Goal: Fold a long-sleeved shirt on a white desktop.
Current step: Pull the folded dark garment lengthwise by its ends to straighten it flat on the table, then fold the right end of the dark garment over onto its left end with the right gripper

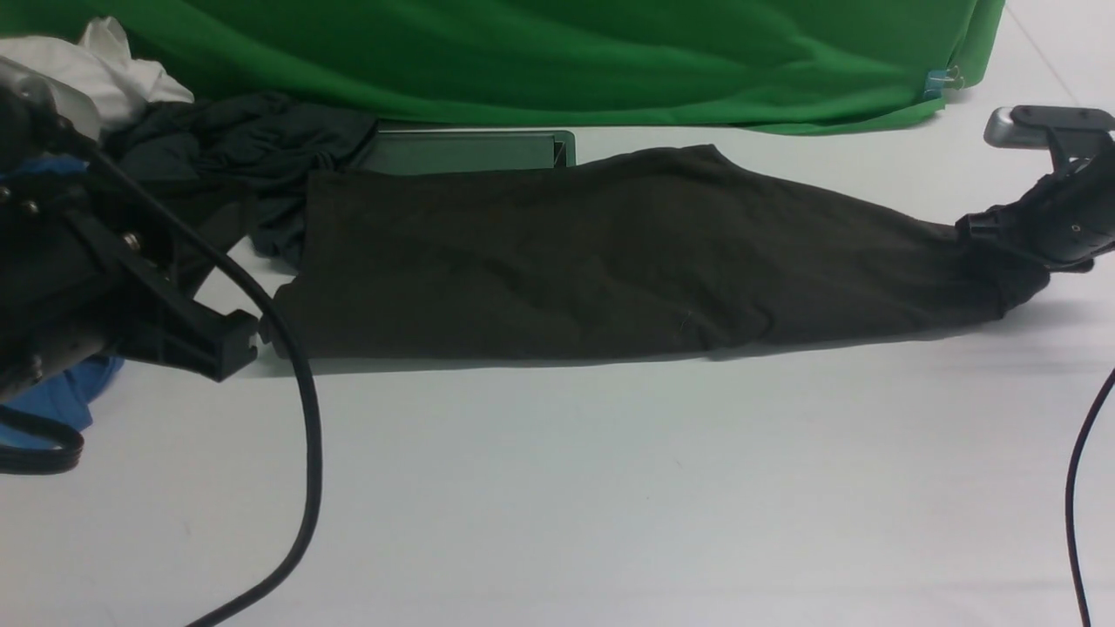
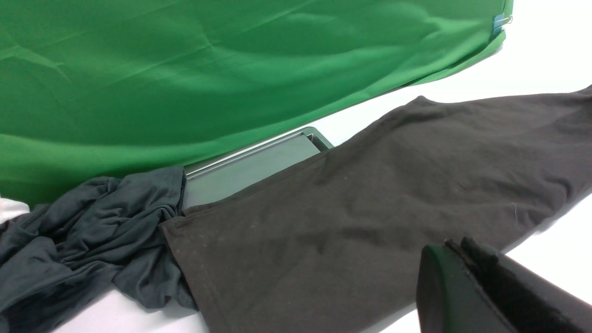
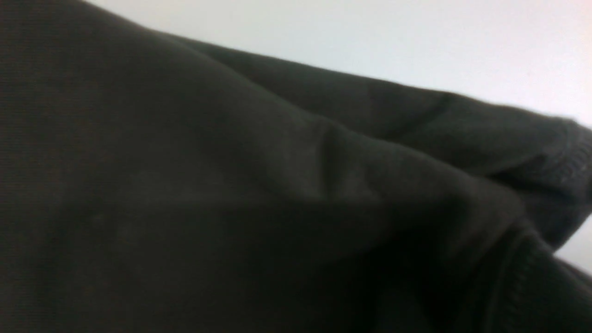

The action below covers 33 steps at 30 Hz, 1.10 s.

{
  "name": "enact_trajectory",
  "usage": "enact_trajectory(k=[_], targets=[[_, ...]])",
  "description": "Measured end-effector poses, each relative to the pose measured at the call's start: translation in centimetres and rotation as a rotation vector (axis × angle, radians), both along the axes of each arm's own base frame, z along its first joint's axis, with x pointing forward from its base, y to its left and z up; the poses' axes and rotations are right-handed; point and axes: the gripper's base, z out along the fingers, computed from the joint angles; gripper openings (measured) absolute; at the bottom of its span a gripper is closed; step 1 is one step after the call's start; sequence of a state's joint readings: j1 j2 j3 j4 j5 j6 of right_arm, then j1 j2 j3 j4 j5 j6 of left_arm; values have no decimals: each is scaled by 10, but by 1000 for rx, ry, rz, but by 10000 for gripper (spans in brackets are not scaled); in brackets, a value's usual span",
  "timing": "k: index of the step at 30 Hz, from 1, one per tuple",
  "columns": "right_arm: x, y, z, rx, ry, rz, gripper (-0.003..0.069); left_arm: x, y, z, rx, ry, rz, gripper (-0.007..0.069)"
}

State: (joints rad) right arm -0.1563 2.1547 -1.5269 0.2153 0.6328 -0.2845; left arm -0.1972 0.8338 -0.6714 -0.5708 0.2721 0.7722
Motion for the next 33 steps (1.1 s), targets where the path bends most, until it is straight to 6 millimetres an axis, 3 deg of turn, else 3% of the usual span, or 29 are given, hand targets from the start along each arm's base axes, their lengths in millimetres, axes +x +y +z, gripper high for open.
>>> enact_trajectory(k=[2, 4, 8, 14, 19, 27, 33], targets=[[0, 0, 0, -10, 2, 31, 99, 0, 0, 0, 0, -1, 0, 17], [-2, -1, 4, -14, 6, 42, 69, 0, 0, 0, 4, -2, -1, 17], [-12, -11, 22, -50, 42, 62, 66, 0, 0, 0, 2, -2, -1, 17], [-45, -51, 86, -112, 41, -24, 66, -2, 0, 1, -4, -1, -4, 17], [-64, -66, 111, -119, 44, -84, 66, -7, 1, 6, -13, -29, -3, 17], [-70, -51, 141, -94, -44, -80, 66, -11, 2, 8, -14, -45, -3, 17], [-72, -7, 173, -39, -163, -6, 66, -11, 2, 9, -14, -47, -3, 17]])
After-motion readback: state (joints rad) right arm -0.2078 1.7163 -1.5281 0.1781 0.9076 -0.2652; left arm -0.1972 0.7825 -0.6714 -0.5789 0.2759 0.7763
